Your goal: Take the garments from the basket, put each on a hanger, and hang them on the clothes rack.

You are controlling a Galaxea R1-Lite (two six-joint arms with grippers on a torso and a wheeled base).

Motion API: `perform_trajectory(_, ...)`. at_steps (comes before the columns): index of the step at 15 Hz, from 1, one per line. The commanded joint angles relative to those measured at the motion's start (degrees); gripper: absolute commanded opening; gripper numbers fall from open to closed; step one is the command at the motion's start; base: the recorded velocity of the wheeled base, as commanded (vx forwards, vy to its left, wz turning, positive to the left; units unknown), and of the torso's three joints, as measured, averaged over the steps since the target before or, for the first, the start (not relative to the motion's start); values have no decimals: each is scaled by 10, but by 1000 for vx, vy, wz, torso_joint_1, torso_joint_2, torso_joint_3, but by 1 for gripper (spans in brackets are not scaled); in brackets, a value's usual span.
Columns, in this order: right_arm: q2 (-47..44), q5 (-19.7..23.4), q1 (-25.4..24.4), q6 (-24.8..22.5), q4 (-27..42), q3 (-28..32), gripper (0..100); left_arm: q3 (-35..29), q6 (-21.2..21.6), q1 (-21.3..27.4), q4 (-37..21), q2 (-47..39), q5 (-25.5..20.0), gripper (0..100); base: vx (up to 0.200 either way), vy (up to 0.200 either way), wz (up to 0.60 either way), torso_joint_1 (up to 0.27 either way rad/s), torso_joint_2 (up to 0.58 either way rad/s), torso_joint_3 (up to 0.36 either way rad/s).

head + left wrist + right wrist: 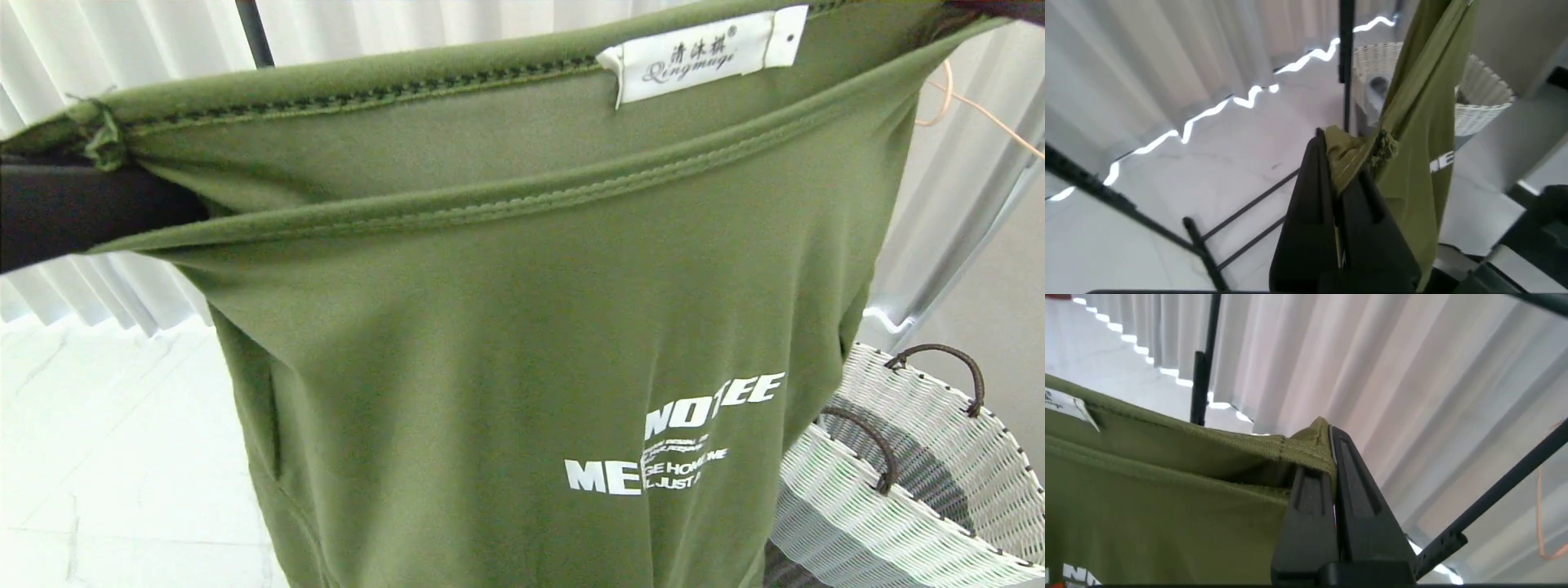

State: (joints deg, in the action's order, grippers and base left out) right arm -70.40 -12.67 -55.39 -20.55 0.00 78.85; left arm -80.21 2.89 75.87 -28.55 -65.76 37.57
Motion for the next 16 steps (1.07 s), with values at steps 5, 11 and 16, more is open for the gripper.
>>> perform_trajectory(5,-3,-2,0,0,-3,-18,0,5,-2,52,2,0,40,0,0,0,0,0,0,0)
perform_trajectory(11,18,-23,39,1,36,32,0,-99,12,-35,47,-66,36,0,0,0,0,0,0,0)
perform_trajectory(16,97,-25,38,8,155,-33,0,-46,12,-102,151,-103,37,0,0,0,0,0,0,0)
